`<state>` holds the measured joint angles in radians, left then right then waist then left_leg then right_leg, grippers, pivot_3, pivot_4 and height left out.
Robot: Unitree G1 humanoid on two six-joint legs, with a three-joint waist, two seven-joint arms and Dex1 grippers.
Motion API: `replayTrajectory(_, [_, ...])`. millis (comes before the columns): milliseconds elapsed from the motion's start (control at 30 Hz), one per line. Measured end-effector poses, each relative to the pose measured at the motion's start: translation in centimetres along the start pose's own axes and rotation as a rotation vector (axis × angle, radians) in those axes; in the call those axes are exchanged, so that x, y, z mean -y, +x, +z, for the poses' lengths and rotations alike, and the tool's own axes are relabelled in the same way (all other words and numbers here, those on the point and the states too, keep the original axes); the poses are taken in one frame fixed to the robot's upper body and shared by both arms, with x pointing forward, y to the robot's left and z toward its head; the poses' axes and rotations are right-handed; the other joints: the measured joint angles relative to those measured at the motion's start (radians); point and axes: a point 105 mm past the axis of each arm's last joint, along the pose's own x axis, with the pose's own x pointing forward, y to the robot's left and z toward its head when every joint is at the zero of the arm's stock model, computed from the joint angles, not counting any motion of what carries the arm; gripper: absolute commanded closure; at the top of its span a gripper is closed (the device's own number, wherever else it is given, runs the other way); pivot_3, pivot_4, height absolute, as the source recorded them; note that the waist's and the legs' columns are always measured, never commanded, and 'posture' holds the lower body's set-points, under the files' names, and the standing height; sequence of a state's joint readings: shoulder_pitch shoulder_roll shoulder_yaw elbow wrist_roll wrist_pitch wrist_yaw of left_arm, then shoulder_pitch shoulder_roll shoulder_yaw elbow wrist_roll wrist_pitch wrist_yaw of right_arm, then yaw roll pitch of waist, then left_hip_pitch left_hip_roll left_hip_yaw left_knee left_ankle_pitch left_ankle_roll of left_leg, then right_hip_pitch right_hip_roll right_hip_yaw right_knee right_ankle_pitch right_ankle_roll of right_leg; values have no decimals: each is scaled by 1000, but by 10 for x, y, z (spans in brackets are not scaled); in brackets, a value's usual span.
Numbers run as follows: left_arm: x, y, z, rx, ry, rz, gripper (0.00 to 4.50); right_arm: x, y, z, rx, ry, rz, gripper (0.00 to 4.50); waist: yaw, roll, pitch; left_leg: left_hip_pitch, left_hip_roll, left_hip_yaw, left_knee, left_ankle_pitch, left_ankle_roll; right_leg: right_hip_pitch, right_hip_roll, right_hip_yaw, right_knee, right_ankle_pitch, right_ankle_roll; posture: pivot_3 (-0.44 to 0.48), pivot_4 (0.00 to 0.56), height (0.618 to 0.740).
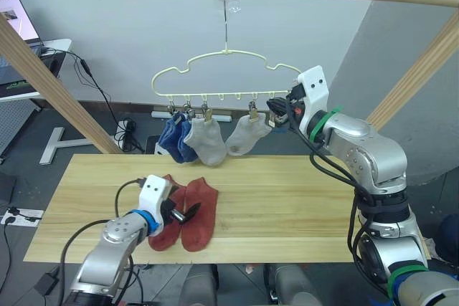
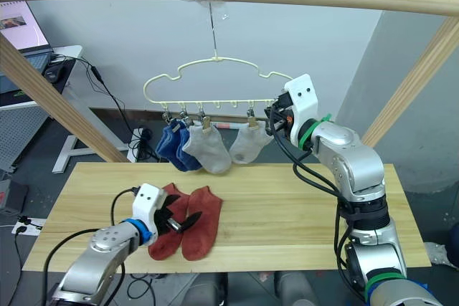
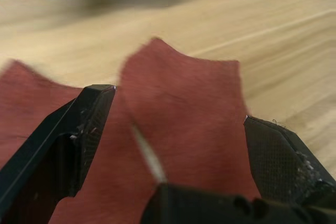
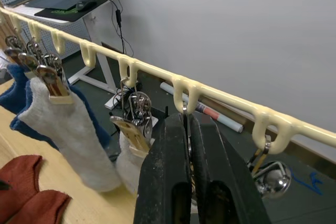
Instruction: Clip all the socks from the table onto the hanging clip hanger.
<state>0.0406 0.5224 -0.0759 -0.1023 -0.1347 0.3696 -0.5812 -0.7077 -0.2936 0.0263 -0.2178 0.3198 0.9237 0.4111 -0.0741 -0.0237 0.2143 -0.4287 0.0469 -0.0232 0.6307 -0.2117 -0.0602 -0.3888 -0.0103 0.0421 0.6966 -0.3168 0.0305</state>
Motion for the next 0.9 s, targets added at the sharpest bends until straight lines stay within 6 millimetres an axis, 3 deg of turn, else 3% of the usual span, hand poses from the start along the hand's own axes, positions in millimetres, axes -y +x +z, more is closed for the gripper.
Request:
replayTrajectory(100, [10, 12, 3, -7, 39, -46, 0, 1, 1, 2, 3, 1, -4, 4466, -3, 0, 0, 0, 0, 0, 0, 0, 0, 0, 1, 0, 0, 0, 0, -109, 197, 740])
replayTrajectory(333, [8, 25, -18, -127, 89, -47, 0, 1, 1, 3, -3, 13, -14, 4466, -10, 0, 0, 0, 0, 0, 0, 0, 0, 0, 0, -1, 0, 0, 0, -129, 183, 740])
replayTrajectory(433, [8, 28, -17, -141, 108, -60, 544, 2, 0, 4, -4, 10, -18, 4500, -9, 0, 0, 0, 0, 1, 0, 0, 0, 0, 0, 0, 1, 0, 0, -135, 179, 740])
replayTrajectory(733, [16, 28, -21, -145, 109, -107, 3175, 5, -2, 5, -4, -3, -26, 4500, -10, 1, -1, 1, 0, 1, 0, 0, 0, 0, 0, 0, 1, 0, 0, -128, 187, 740])
replayTrajectory(900, [19, 28, -15, -86, 46, -119, 4411, 6, -1, 3, -10, 0, -21, 4500, -9, 1, -1, 1, 0, 1, 0, 0, 0, 0, 0, 0, 1, 0, 0, -119, 187, 740])
